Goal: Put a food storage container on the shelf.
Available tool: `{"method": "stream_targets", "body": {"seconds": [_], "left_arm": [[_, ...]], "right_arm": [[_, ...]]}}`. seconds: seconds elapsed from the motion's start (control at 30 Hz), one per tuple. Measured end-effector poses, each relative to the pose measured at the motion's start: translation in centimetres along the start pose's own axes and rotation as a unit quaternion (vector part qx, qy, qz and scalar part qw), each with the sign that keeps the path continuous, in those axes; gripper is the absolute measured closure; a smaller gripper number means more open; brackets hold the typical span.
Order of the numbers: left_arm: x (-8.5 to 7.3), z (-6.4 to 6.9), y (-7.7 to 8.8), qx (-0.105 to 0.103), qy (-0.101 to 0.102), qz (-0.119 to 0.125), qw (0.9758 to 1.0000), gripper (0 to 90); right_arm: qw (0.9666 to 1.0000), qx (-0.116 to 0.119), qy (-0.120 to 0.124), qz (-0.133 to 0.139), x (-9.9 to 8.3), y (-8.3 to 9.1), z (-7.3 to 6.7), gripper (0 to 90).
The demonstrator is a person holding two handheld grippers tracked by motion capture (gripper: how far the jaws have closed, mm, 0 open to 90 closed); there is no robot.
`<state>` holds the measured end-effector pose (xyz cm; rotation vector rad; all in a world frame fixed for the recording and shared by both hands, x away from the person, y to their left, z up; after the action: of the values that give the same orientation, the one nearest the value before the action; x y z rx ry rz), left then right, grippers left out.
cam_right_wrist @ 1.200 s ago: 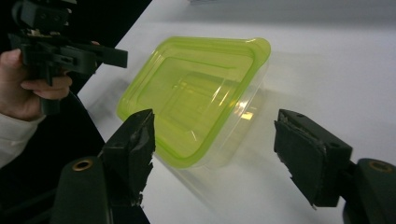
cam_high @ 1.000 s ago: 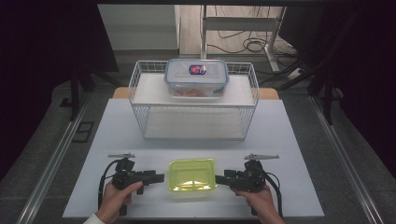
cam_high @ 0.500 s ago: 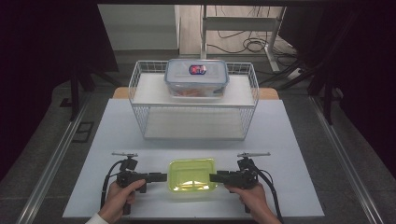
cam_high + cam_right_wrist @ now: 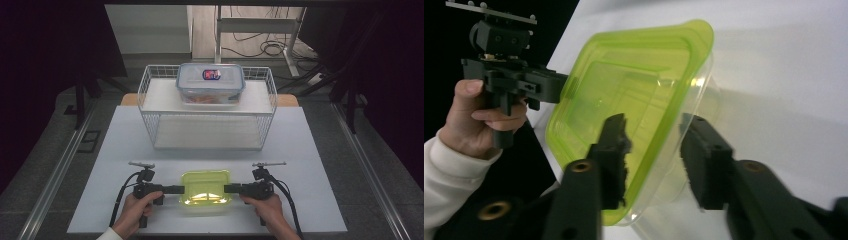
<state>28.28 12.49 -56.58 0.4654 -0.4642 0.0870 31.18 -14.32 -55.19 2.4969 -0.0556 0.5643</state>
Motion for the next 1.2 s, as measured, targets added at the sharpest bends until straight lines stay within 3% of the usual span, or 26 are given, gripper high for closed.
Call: {"method": "stream_targets", "body": {"seconds": [0.03, 0.17, 0.57, 1.2], "left_arm": [[0.0, 0.0, 0.0, -0.001, 0.004, -0.001, 1.0000, 76.1], [0.1, 0.2, 0.2, -0.013, 0.008, 0.011, 0.9998, 80.0], [-0.1, 1.1, 0.6, -0.024, -0.010, 0.012, 0.9996, 82.5], [0.5, 4.3, 2.3, -0.023, -0.056, 0.032, 0.9977, 82.7]], "right_arm": [[0.9998, 0.011, -0.017, 0.000, -0.1, 0.1, 0.2, 72.9], [0.9986, 0.034, -0.039, 0.008, 0.0, 0.5, 0.3, 77.3], [0.9988, 0.042, -0.019, 0.015, -0.1, 1.4, -0.6, 80.5], [0.9972, 0.048, 0.046, 0.035, 0.4, 3.5, -3.6, 80.5]]}}
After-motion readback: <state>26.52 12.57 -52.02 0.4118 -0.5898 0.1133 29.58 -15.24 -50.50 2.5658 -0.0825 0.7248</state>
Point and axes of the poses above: each handheld gripper's, and its own axes: y roughly backward along the jaws, x roughly out of its top, z roughly to its right, the point moved 6 cm from there along -y, roughly forward along the jaws, and after that the axes turned 6 degrees about -y, right-handed, at the moved point
